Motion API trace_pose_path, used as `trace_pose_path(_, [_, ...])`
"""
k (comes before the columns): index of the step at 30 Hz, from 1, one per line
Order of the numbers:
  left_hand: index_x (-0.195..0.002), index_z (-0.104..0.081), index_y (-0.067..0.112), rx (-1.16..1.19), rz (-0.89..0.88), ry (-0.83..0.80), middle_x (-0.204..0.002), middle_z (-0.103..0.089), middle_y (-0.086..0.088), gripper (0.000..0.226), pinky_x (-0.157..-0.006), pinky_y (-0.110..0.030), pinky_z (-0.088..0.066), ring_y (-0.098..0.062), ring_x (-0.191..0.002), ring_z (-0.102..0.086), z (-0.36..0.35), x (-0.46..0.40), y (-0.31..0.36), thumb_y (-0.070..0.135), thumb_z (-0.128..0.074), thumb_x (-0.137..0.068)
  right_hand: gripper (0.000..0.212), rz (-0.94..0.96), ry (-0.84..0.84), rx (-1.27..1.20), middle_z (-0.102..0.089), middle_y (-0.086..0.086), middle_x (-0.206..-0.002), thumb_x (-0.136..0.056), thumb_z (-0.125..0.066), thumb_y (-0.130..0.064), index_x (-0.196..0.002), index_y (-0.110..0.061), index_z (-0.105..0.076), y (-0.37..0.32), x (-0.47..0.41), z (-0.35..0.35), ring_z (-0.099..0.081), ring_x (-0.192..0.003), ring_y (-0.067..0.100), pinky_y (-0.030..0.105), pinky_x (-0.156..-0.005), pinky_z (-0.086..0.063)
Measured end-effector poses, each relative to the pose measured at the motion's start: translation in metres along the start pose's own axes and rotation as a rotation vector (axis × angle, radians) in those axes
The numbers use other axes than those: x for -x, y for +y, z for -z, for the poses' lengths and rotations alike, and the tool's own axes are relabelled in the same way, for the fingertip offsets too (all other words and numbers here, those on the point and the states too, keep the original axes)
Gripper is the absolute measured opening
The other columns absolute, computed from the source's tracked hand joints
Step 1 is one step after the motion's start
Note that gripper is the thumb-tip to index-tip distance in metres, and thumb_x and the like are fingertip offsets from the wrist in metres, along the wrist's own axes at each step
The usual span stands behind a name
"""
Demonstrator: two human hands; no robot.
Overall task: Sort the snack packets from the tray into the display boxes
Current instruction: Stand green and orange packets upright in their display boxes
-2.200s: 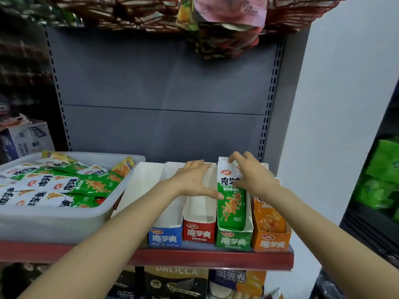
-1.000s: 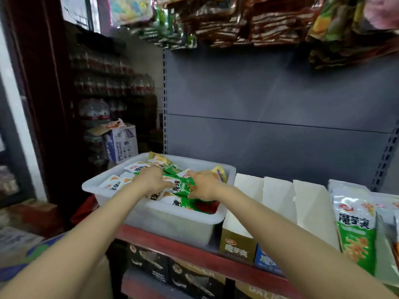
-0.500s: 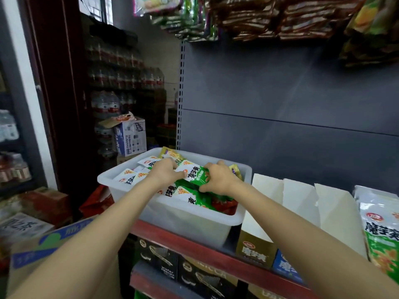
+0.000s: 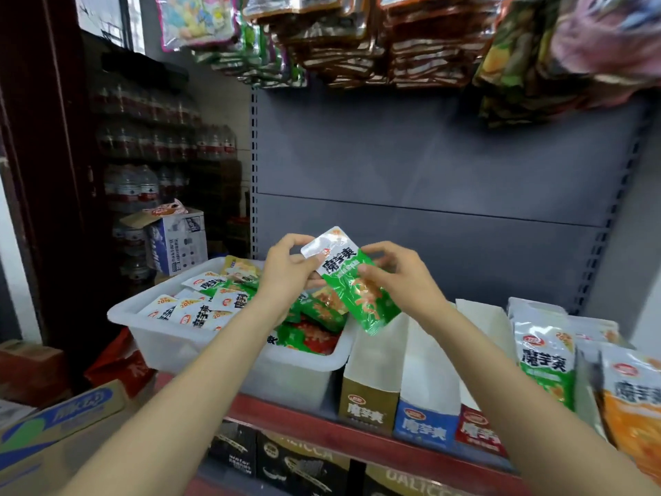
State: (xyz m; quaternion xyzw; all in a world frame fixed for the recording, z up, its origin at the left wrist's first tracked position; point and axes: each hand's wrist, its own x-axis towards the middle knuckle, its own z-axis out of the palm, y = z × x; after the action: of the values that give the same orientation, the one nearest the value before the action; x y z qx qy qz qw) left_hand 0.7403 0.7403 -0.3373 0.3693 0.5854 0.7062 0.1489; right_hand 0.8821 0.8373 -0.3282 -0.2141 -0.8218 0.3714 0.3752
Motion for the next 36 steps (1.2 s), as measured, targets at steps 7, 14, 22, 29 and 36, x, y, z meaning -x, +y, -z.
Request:
trace_pose_path(7, [-0.100, -0.056, 0.013, -0.002, -0.069, -0.291, -0.077, -0.066, -0.011, 0.019, -0.053, -0.023, -0.056, -0.008, -0.051, -0.064, -0.097, 0.023, 0.012, 0.000, -0.062, -0.087, 0.055, -0.105, 0.033, -0.120, -0.069, 0.020, -0.093, -0.081, -0.066, 0.004, -0.128, -0.020, -0.051, 0.020, 0.027, 0.090, -0.065, -0.076, 0.024, 0.039, -0.077, -0.054])
trace_pose_path(14, [-0.120, -0.056, 0.015, -0.346, -0.256, -0.406, -0.092, -0.068, 0.001, 0.039, -0.066, -0.013, -0.045, -0.009, -0.079, -0.062, -0.176, 0.040, -0.009, 0.017, -0.069, -0.083, 0.064, -0.139, 0.287, 0.008, -0.058, 0.000, -0.091, -0.081, -0.059, 0.012, -0.131, -0.025, -0.045, 0.059, 0.064, 0.166, -0.057, -0.072, 0.014, 0.022, -0.056, -0.047])
trace_pose_path(22, [-0.147, -0.028, 0.017, -0.984, -0.437, -0.620, -0.152, -0.030, -0.004, 0.090, -0.112, -0.035, -0.026, -0.023, -0.139, -0.026, -0.215, 0.039, -0.031, 0.047, -0.073, -0.075, 0.044, -0.172, 0.358, 0.183, -0.059, -0.008, -0.089, -0.082, -0.064, 0.002, -0.113, -0.019, -0.044, 0.086, 0.082, 0.201, -0.060, -0.081, 0.014, 0.028, -0.066, -0.051])
trace_pose_path(29, [-0.150, -0.019, 0.020, -1.066, -0.268, -0.748, -0.157, -0.018, 0.000, 0.098, -0.115, -0.037, -0.018, -0.022, -0.144, -0.013, -0.214, 0.031, -0.033, 0.063, -0.064, -0.074, 0.039, -0.161, 0.279, 0.345, -0.057, -0.001, -0.102, -0.084, -0.065, -0.002, -0.109, -0.018, -0.040, 0.093, 0.080, 0.203, -0.058, -0.088, 0.018, 0.014, -0.058, -0.047])
trace_pose_path(36, [-0.149, -0.021, 0.018, -1.056, -0.269, -0.735, -0.156, -0.022, 0.000, 0.096, -0.113, -0.036, -0.021, -0.022, -0.143, -0.016, -0.214, 0.031, -0.035, 0.060, -0.065, -0.075, 0.043, -0.139, 0.077, 0.826, -0.053, 0.007, -0.106, -0.079, -0.072, -0.014, -0.107, -0.013, -0.039, 0.096, 0.076, 0.185, -0.051, -0.093, 0.025, 0.033, -0.069, -0.039])
